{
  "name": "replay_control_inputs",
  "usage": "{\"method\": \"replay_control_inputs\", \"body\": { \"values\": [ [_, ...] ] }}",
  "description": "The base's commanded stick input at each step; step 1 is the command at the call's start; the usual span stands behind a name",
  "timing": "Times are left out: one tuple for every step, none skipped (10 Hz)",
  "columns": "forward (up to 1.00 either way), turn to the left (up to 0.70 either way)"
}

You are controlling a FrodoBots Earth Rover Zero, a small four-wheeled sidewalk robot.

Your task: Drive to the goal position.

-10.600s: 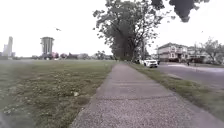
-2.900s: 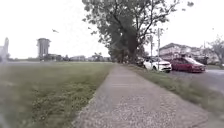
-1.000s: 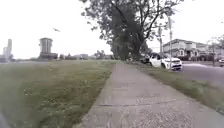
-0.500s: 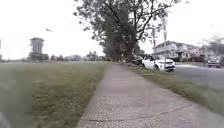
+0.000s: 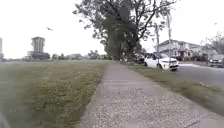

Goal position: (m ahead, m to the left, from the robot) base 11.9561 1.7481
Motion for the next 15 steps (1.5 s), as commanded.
{"method": "replay_control_inputs", "body": {
  "values": [
    [0.70, 0.00],
    [0.70, 0.00],
    [0.70, 0.00],
    [0.70, 0.00],
    [0.70, 0.00],
    [0.70, 0.00],
    [0.70, 0.00],
    [0.70, 0.00],
    [0.70, 0.00],
    [0.70, 0.00],
    [0.70, 0.00],
    [0.70, 0.00],
    [0.70, 0.00],
    [0.70, 0.00],
    [0.70, 0.00]
  ]
}}
